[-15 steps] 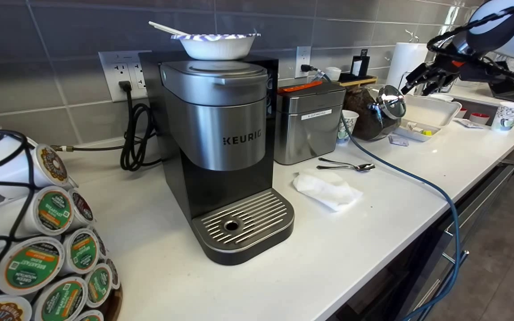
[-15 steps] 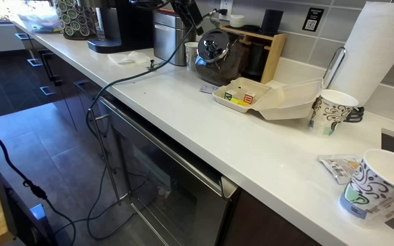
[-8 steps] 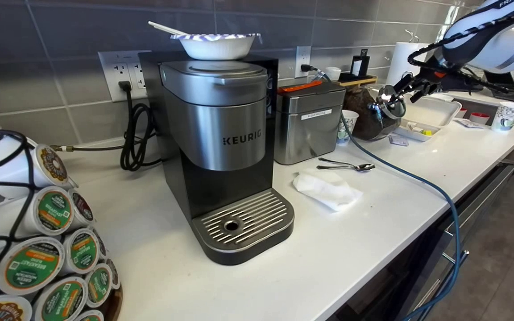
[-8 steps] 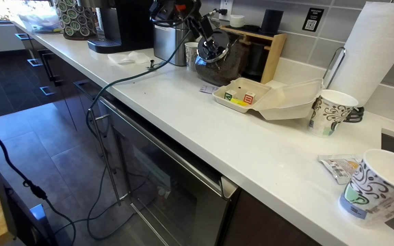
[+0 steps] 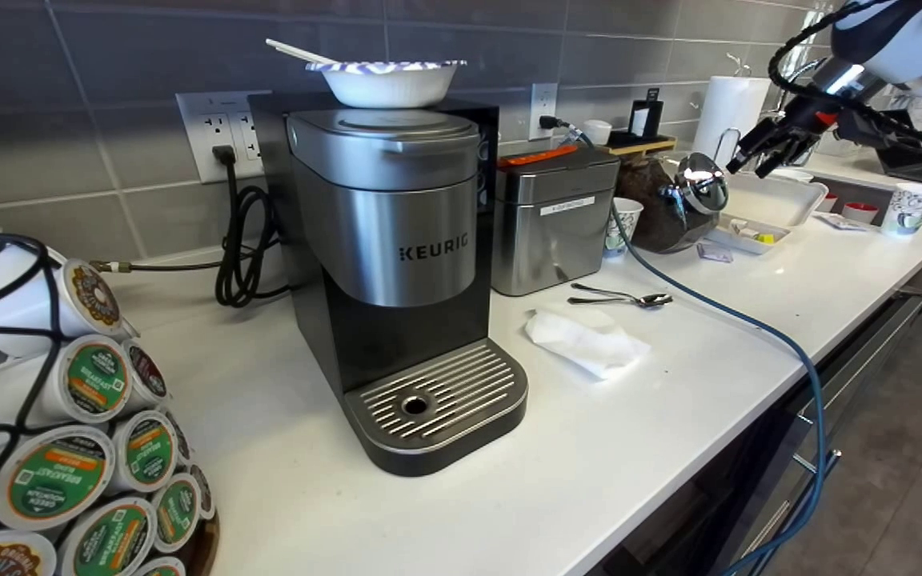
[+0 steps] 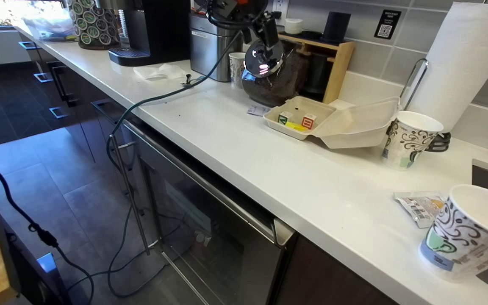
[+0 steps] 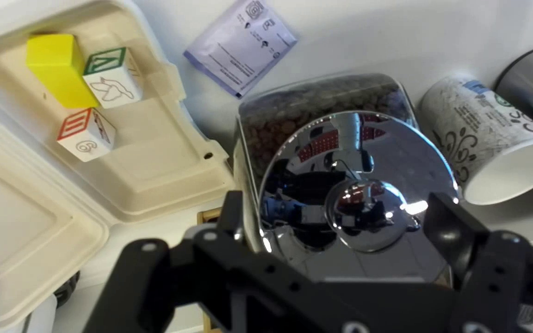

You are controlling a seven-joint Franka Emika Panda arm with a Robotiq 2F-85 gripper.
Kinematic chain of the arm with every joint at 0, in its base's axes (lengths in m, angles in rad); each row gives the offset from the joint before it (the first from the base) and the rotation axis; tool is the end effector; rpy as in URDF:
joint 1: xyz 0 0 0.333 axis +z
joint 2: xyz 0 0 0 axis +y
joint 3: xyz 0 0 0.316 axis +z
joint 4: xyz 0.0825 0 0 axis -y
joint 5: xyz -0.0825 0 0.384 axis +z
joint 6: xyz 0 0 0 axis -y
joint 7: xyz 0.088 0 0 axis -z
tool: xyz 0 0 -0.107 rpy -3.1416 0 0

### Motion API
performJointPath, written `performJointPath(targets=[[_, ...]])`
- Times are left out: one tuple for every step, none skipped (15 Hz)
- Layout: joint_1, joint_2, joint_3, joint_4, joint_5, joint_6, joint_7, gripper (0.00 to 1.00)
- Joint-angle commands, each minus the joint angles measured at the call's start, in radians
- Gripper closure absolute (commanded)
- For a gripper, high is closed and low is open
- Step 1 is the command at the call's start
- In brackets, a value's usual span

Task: Remove the lid from the jug

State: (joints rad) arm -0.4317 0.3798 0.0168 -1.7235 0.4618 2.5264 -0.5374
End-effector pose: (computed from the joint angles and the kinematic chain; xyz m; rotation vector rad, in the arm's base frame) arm 0.6292 -0.2835 0.4097 -2.9050 0.2959 -0.7871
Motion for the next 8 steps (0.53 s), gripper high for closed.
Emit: performJointPath(targets=[[-0.014, 0.006, 0.012, 0.007, 0.049, -0.051, -0.044, 0.0], [-0.009, 0.002, 0.013, -0.001, 0.059, -0.036, -0.044, 0.0], [-0.003, 0.002, 0.015, -0.006, 0.07, -0.015, -0.039, 0.0], [0.0, -0.002, 0.022, -0.011, 0.086, -0.008, -0.037, 0.0], [0.011, -0.006, 0.023, -0.02, 0.094, 0.016, -0.025, 0.0], [0.024, -0.008, 0.021, -0.029, 0.089, 0.044, -0.015, 0.0], [0.035, -0.004, 0.02, -0.032, 0.083, 0.072, -0.006, 0.0], [0.046, 0.001, 0.018, -0.036, 0.074, 0.111, 0.007, 0.0]])
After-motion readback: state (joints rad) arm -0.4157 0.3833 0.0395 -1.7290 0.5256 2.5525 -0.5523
